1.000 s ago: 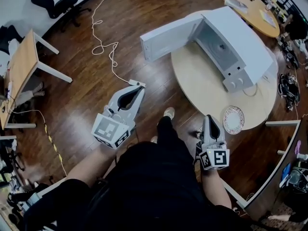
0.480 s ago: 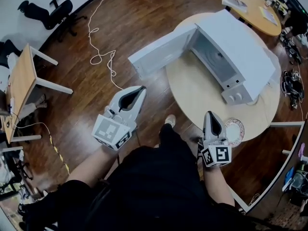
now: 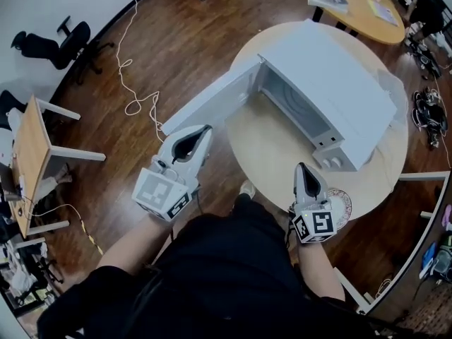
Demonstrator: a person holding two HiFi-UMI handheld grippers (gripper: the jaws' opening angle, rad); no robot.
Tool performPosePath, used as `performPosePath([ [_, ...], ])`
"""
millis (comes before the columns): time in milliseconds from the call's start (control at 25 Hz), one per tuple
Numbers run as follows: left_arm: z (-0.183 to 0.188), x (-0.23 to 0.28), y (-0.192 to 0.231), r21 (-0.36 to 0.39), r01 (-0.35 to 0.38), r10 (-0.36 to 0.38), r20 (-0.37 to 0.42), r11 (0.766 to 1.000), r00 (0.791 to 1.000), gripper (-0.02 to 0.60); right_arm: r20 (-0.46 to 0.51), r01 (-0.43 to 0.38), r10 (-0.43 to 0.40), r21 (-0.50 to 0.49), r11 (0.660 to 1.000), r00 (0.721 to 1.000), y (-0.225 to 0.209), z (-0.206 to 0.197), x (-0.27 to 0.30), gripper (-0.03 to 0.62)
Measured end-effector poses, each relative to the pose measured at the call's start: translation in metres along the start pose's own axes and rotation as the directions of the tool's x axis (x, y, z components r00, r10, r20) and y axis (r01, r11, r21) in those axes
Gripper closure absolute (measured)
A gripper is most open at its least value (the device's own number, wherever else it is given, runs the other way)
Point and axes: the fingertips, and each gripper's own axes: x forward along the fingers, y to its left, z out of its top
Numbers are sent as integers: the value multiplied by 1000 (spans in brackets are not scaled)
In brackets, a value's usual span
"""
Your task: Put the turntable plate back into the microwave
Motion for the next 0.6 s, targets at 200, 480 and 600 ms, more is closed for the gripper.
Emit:
performPosePath([
  [200, 6, 34, 2, 67, 37, -35, -25, 997, 999, 577, 22, 10, -11, 19, 1000, 1000, -20, 6, 20, 594],
  [480, 21, 79, -10, 100, 93, -89, -48, 991, 995, 577, 37, 29, -30, 34, 999, 999, -43, 0, 32, 594],
  [600, 32, 90, -22, 123, 113, -111, -26, 986, 993, 577, 34, 32, -33, 23, 999, 999, -45, -2, 33, 594],
])
